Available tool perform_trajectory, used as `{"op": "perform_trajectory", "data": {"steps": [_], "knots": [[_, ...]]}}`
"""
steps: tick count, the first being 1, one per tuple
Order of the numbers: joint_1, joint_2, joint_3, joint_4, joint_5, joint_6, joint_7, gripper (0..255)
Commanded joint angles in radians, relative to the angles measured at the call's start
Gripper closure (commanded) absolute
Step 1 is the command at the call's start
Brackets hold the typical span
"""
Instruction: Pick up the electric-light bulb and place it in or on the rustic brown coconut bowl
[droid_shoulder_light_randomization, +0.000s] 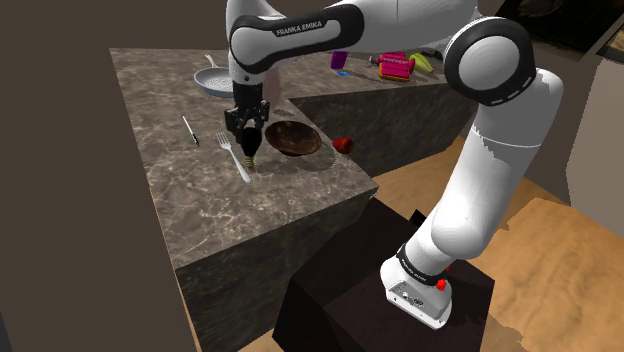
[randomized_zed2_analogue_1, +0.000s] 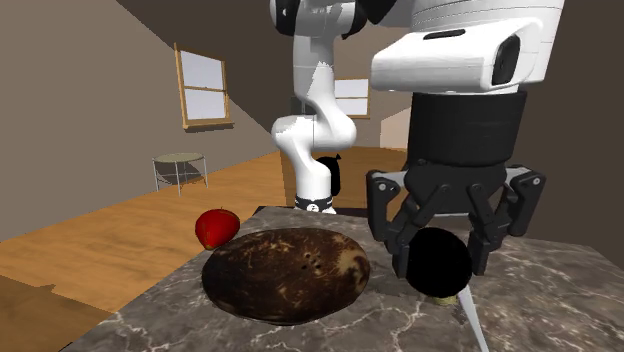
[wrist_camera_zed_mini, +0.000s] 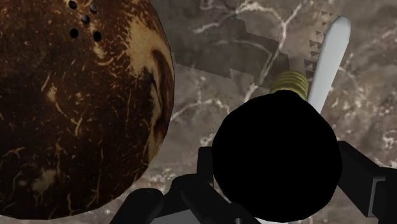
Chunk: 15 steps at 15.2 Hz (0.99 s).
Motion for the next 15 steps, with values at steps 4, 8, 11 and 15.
{"op": "perform_trajectory", "data": {"steps": [4, 8, 11, 15], "knots": [[-0.002, -0.019, 0.001, 0.045, 0.004, -0.064, -0.002, 255], [-0.002, -0.029, 0.001, 0.086, 0.006, -0.114, -0.001, 255], [-0.002, -0.034, 0.002, 0.120, 0.007, -0.153, 0.000, 255], [-0.016, -0.051, -0.006, 0.139, 0.010, -0.190, -0.022, 255]]}}
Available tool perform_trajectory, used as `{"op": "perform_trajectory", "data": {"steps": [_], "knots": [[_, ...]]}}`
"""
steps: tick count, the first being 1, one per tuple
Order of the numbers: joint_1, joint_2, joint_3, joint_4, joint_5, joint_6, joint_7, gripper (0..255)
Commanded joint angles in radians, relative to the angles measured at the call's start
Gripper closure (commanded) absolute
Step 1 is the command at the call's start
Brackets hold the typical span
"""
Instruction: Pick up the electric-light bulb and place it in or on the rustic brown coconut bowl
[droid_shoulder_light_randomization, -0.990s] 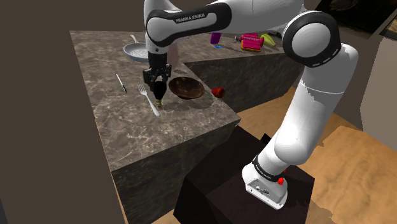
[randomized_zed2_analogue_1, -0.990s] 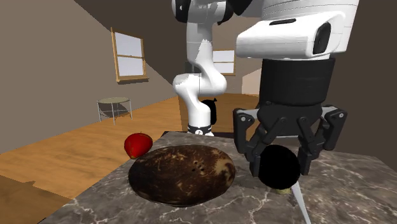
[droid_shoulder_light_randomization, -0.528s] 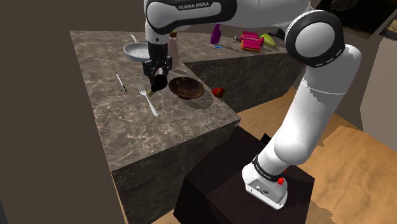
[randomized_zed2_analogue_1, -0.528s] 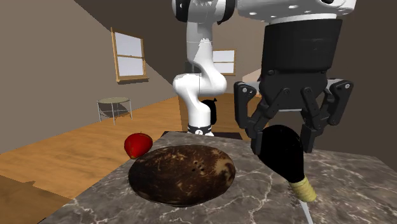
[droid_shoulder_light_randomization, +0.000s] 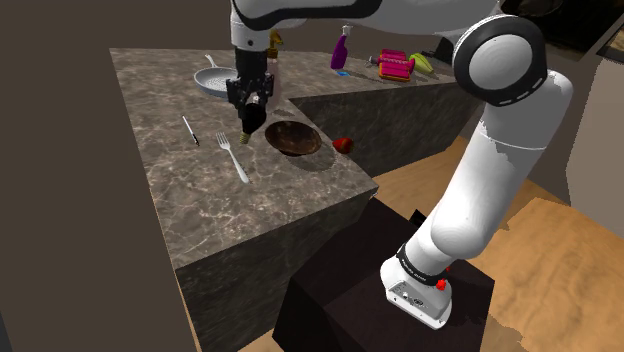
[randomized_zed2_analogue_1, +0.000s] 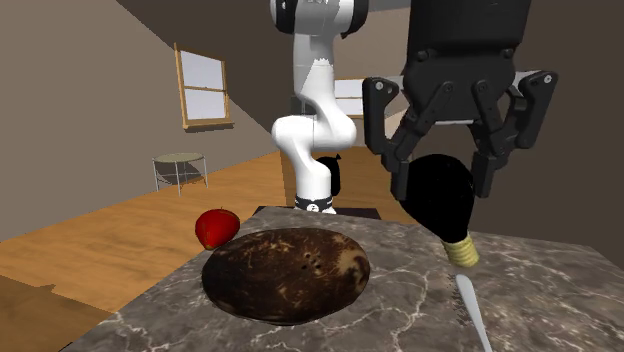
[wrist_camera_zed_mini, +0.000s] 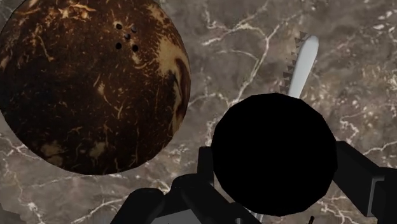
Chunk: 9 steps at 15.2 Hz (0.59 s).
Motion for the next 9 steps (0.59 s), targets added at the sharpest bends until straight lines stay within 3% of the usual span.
{"op": "perform_trajectory", "data": {"steps": [1, 9], "knots": [[-0.021, -0.022, -0.013, -0.019, 0.003, -0.004, -0.034, 255], [-0.127, -0.091, -0.091, -0.082, 0.004, -0.014, -0.216, 255]]}}
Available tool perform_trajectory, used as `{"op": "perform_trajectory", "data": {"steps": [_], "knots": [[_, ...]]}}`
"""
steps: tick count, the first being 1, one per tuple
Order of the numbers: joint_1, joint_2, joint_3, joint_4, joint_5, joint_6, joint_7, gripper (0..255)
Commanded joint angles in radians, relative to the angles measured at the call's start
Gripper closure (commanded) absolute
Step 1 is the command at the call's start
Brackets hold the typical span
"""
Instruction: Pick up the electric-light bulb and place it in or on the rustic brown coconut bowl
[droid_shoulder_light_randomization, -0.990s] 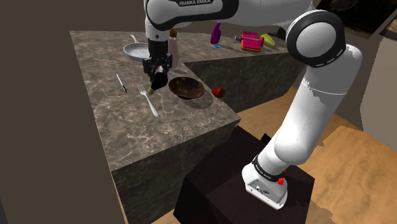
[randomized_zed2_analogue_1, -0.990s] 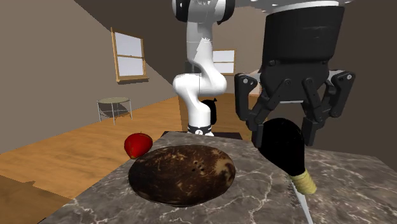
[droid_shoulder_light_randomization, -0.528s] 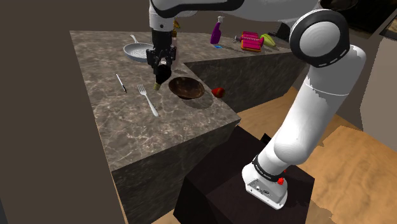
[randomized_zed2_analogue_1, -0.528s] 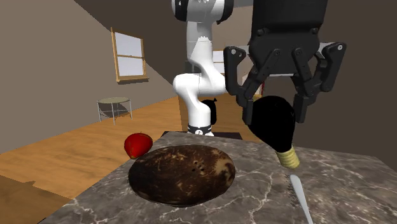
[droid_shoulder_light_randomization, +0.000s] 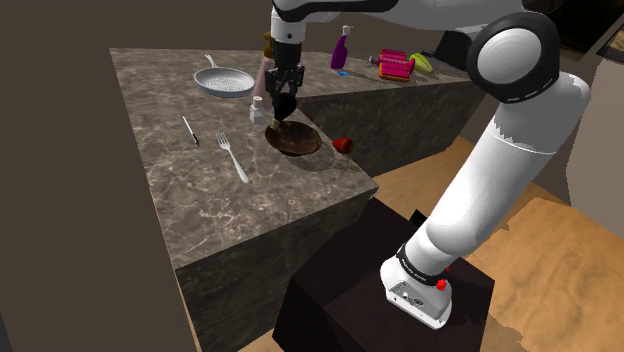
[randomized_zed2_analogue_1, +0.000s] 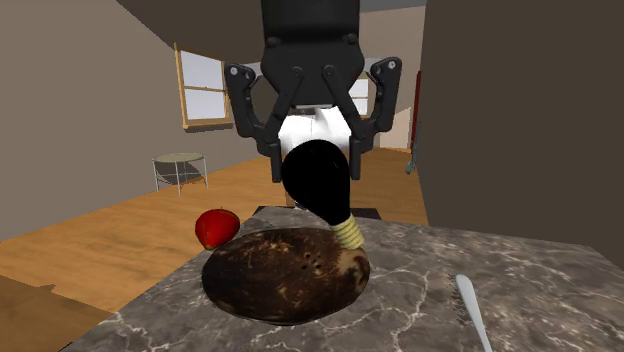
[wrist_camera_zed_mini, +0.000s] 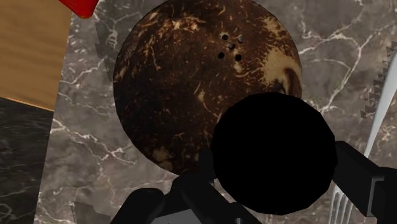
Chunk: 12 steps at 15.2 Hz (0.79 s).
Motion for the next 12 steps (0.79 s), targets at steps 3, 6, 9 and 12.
{"op": "perform_trajectory", "data": {"steps": [3, 6, 9, 12], "knots": [[-0.031, -0.015, -0.025, -0.028, -0.002, 0.012, -0.057, 255], [-0.031, -0.011, -0.025, -0.064, -0.002, 0.051, -0.057, 255], [-0.031, -0.006, -0.025, -0.097, -0.003, 0.090, -0.058, 255], [-0.031, 0.002, -0.025, -0.128, -0.004, 0.129, -0.058, 255]]}}
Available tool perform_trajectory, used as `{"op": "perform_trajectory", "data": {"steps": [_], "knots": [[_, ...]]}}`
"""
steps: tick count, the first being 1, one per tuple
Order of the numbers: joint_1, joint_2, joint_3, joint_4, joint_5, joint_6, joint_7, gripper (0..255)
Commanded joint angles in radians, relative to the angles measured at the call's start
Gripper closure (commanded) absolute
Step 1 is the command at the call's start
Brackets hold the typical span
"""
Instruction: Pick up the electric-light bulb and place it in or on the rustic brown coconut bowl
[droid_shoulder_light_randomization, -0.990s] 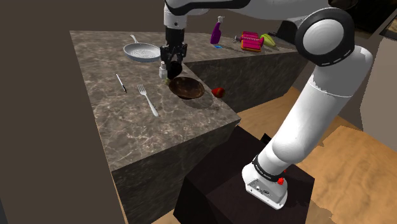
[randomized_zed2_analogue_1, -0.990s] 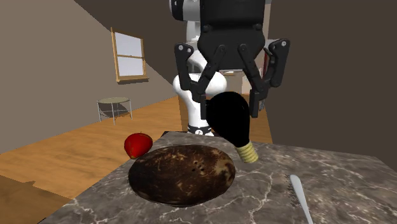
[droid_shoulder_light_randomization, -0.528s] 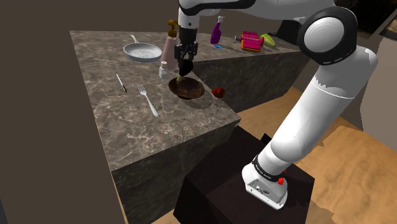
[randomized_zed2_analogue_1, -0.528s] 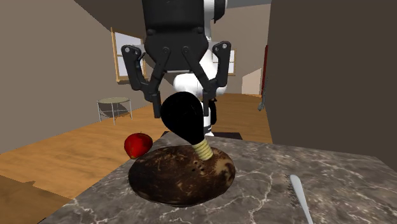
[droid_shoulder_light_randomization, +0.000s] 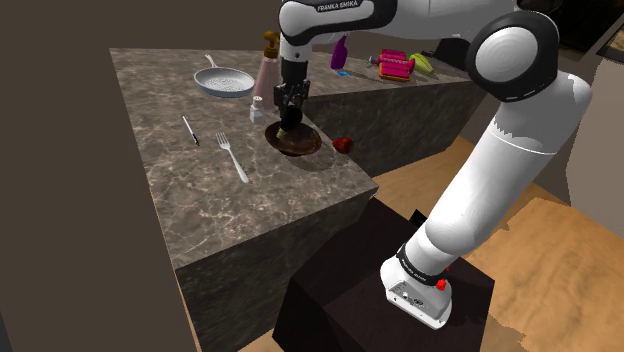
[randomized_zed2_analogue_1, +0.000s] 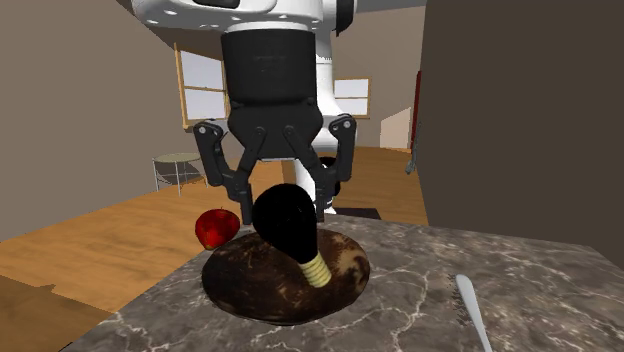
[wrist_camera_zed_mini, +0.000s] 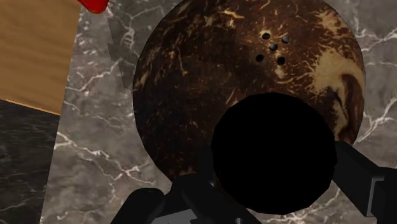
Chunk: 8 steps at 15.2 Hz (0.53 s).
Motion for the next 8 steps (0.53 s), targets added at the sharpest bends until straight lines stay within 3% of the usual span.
{"op": "perform_trajectory", "data": {"steps": [1, 8], "knots": [[0.001, 0.009, 0.001, -0.014, -0.001, 0.024, 0.002, 255], [0.002, 0.025, 0.001, -0.056, -0.003, 0.082, 0.002, 255]]}}
